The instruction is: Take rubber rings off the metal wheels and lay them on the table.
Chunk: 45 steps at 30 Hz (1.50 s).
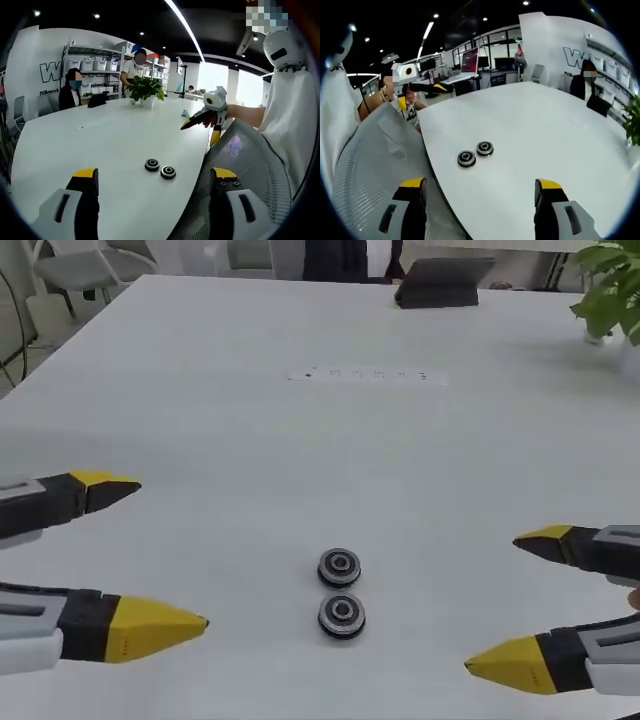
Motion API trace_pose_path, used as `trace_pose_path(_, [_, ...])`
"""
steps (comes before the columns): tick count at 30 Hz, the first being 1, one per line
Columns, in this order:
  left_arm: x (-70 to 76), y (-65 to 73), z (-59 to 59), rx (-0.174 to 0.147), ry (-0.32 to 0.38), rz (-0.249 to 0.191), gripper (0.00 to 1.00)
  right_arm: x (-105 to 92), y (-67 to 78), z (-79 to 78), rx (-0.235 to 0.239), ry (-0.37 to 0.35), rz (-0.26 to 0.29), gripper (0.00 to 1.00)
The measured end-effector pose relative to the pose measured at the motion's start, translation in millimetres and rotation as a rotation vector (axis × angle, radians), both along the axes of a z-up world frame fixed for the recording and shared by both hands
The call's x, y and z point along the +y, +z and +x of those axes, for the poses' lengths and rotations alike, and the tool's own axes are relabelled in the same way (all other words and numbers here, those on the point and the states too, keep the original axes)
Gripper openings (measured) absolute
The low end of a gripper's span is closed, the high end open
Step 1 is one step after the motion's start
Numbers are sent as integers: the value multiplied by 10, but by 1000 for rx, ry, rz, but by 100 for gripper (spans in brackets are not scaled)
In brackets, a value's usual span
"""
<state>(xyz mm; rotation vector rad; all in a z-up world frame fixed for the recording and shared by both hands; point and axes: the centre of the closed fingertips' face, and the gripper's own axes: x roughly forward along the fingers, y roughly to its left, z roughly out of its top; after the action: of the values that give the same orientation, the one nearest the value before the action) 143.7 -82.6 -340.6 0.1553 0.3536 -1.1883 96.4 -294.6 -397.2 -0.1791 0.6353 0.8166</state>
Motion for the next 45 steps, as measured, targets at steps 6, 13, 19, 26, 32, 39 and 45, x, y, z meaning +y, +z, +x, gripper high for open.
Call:
trace_pose_path(6, [-71,44,-9,-20,-47,16,87,30,49,55,-15,20,-8,87])
trace_pose_path(13, [-187,36,26,-68,-117,41,83,81,81,101,-22,58,-23,84])
trace_pose_path(19, [-356,61,23,-89,-168,32,80,164,97,147,-24,91,-27,81])
trace_pose_path(26, [-545,40,8,-113,-199,40,74,281,113,219,-35,126,-23,78])
trace_pose_path(32, [-700,-42,41,-127,-214,47,70,406,177,293,-43,150,11,74])
trace_pose_path(39, [-833,-51,90,-137,-241,33,66,523,168,315,-42,201,6,71])
trace_pose_path(45, [-906,-66,115,-134,-257,14,61,569,88,315,-26,223,3,68])
